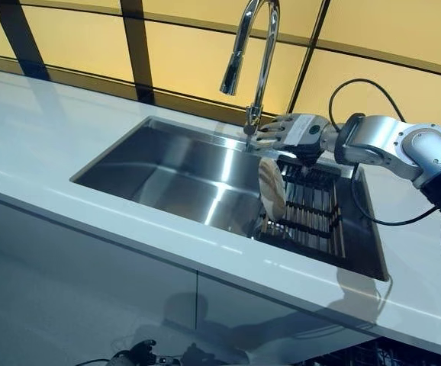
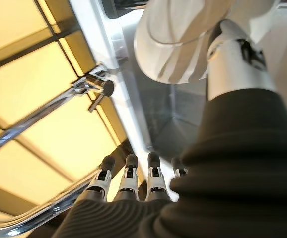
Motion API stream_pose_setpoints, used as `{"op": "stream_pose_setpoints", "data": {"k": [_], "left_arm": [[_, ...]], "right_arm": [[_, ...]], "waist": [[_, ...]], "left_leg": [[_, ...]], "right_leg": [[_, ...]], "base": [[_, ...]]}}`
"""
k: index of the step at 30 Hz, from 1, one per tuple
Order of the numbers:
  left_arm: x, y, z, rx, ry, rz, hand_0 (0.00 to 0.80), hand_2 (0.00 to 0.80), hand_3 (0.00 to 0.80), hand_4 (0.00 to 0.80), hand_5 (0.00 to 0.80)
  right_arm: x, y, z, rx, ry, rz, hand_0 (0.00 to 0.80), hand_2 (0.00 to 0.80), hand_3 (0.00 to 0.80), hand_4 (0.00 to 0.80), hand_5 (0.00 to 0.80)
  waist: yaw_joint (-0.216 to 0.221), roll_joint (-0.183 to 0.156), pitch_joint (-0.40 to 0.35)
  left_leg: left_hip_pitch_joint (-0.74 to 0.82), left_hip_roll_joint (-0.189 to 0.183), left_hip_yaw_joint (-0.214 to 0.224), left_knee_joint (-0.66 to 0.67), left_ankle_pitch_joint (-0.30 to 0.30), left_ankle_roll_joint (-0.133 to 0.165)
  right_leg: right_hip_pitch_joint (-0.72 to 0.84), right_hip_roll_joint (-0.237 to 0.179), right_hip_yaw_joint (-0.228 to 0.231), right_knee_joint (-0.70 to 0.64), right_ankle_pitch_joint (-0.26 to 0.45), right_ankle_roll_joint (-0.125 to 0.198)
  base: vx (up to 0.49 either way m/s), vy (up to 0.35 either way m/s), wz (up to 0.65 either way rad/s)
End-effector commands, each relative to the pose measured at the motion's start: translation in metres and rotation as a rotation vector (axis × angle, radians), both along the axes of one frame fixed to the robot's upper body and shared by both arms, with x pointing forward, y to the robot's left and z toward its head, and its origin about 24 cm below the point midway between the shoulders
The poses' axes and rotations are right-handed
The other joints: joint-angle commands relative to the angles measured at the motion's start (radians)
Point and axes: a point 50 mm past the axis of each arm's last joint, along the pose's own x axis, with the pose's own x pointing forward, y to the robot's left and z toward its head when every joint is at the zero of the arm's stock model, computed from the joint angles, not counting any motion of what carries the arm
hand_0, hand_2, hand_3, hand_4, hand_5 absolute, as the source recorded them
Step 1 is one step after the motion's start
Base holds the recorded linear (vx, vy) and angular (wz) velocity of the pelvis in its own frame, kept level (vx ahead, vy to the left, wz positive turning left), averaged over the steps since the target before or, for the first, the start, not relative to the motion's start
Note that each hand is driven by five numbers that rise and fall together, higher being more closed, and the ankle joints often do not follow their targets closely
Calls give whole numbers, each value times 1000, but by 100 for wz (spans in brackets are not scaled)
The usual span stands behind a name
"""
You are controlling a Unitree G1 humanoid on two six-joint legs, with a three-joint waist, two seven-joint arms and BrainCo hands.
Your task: Take plates into dishwasher
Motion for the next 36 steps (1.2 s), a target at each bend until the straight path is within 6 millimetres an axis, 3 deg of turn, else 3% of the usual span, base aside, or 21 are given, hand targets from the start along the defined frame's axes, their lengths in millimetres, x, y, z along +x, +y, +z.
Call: {"op": "stream_pose_setpoints", "data": {"k": [1, 14, 36], "left_arm": [[9, 2, 2, 48, 19, -137, 0, 0, 0, 0, 0], [13, 0, 3, 43, 18, -154, 0, 0, 0, 0, 0], [8, 5, 3, 53, 26, -153, 0, 0, 0, 0, 0]], "right_arm": [[3, -6, 20, -58, -41, -34, 0, 0, 0, 0, 0], [2, 0, 8, -123, 15, 4, 0, 0, 0, 0, 0], [-3, 0, 20, -205, 1, -7, 0, 0, 0, 0, 0]], "waist": [[44, -35, 29], [58, -40, 33], [67, -60, 37]], "left_leg": [[-7, -1, 36, -3, -17, 0], [-12, -3, 26, -3, -11, 0], [-17, -2, 26, -3, -7, 0]], "right_leg": [[47, -1, -22, 5, -55, 35], [49, 1, -30, 5, -55, 33], [49, 7, -27, 5, -54, 34]], "base": [[0, 0, 0], [4, 0, 1], [5, 0, 1]]}}
